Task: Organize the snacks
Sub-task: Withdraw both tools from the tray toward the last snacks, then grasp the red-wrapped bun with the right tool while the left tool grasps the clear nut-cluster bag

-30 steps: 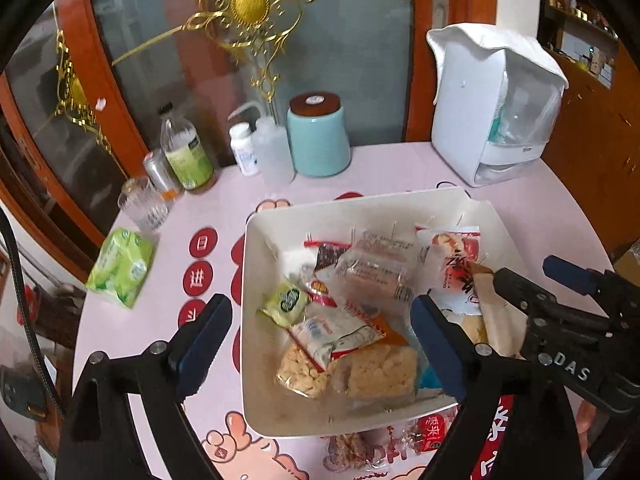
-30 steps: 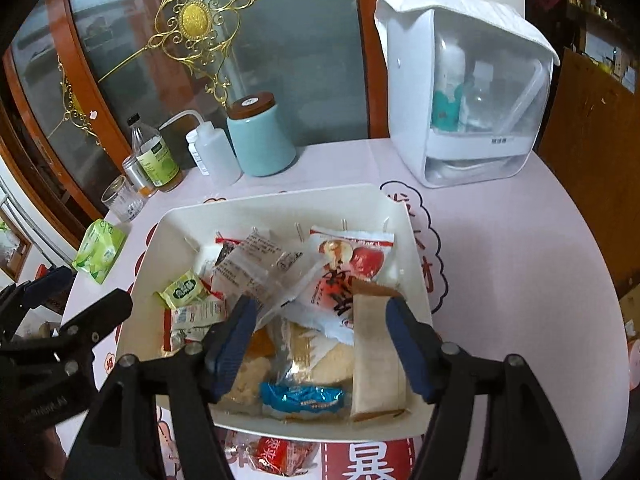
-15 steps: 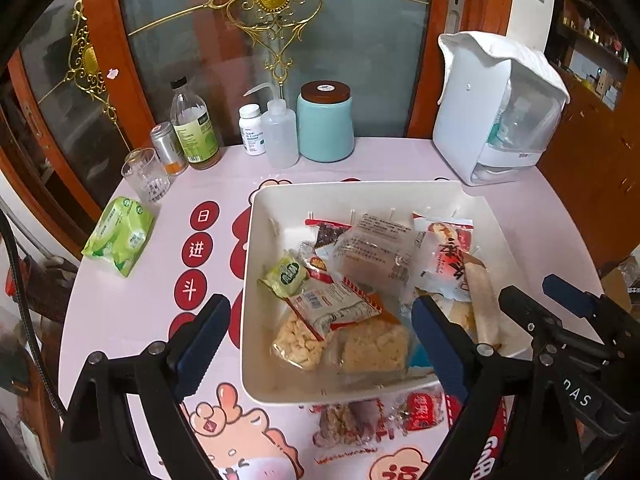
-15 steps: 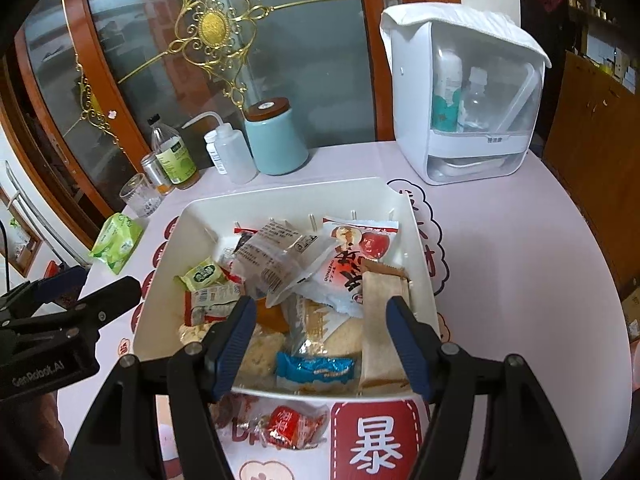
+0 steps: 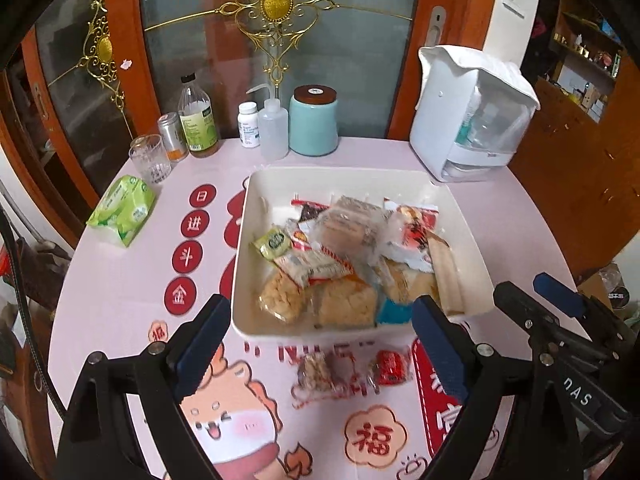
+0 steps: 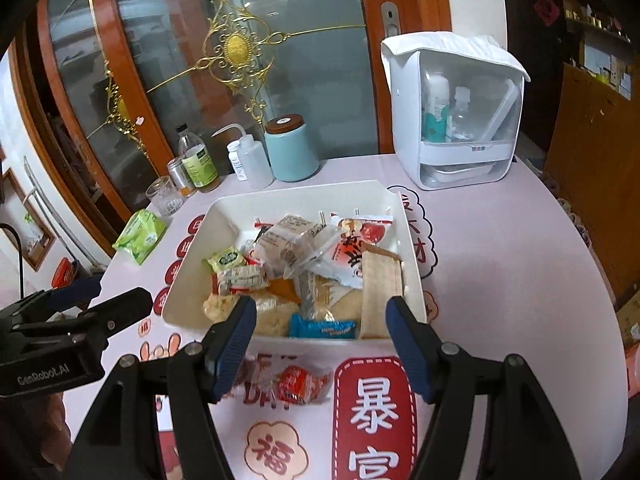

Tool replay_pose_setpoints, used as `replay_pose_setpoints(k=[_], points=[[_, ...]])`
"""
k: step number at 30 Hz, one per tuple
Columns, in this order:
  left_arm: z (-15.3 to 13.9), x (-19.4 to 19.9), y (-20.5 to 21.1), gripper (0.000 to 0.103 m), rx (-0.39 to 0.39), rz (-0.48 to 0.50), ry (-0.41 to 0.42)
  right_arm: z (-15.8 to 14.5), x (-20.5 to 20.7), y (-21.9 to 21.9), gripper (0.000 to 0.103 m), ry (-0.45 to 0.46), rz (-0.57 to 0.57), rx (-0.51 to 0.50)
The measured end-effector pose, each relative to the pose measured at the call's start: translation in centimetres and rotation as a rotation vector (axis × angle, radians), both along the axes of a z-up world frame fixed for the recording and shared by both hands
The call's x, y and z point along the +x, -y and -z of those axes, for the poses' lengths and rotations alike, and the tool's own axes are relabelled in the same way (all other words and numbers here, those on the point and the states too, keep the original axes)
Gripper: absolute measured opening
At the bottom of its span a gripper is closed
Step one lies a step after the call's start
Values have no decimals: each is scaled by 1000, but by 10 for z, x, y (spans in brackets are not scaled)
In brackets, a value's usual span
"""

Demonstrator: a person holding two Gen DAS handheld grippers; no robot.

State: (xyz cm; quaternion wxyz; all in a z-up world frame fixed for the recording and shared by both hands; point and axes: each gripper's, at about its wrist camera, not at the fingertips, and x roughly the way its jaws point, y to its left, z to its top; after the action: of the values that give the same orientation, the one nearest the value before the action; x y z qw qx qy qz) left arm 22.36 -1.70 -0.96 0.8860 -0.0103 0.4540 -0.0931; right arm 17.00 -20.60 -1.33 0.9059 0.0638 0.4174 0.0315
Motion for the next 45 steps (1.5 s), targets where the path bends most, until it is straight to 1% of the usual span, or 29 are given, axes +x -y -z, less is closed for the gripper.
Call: replay_pose_setpoints(k=[4, 7, 9, 13, 15, 19, 24, 27, 32, 36, 39, 40, 42, 44, 45], points=[[4, -19, -3, 91, -7, 5, -5, 7, -12, -5, 68, -14, -21, -13], [10, -30, -5, 91, 0, 9, -9, 18, -17, -8, 68, -42, -43, 1], [19, -35, -6, 92, 7, 15, -20, 29, -19, -12, 68, -65, -54, 3], [45, -39, -10, 92, 24, 14, -72, 52, -18, -18, 68, -124, -70, -1], [63, -36, -12, 92, 39, 0, -105, 63, -17, -20, 68, -149, -76, 9], [92, -28, -17, 92, 44, -19, -165, 83, -13, -25, 68, -196, -72, 12], [123, -15, -20, 92, 37, -36, -237, 106, -5, -24, 68, -242, -65, 11], [139, -6, -20, 92, 40, -38, -268, 121, 4, -22, 68, -277, -54, 36], [158, 6, -19, 92, 50, -27, -299, 138, 21, -23, 68, -319, -52, 91], [170, 14, -18, 92, 67, -10, -318, 156, 33, -28, 68, -371, -64, 114], [174, 18, -21, 92, 38, 10, -325, 172, 38, -30, 68, -422, -68, 139], [175, 19, -22, 92, 31, 17, -323, 172, 37, -31, 69, -405, -71, 136], [175, 20, -23, 92, 22, 27, -325, 173, 37, -36, 69, -398, -88, 105], [176, 21, -24, 92, 16, 36, -329, 172, 37, -42, 67, -389, -108, 63], [176, 21, -23, 92, 15, 40, -331, 172, 36, -46, 62, -382, -120, 36]])
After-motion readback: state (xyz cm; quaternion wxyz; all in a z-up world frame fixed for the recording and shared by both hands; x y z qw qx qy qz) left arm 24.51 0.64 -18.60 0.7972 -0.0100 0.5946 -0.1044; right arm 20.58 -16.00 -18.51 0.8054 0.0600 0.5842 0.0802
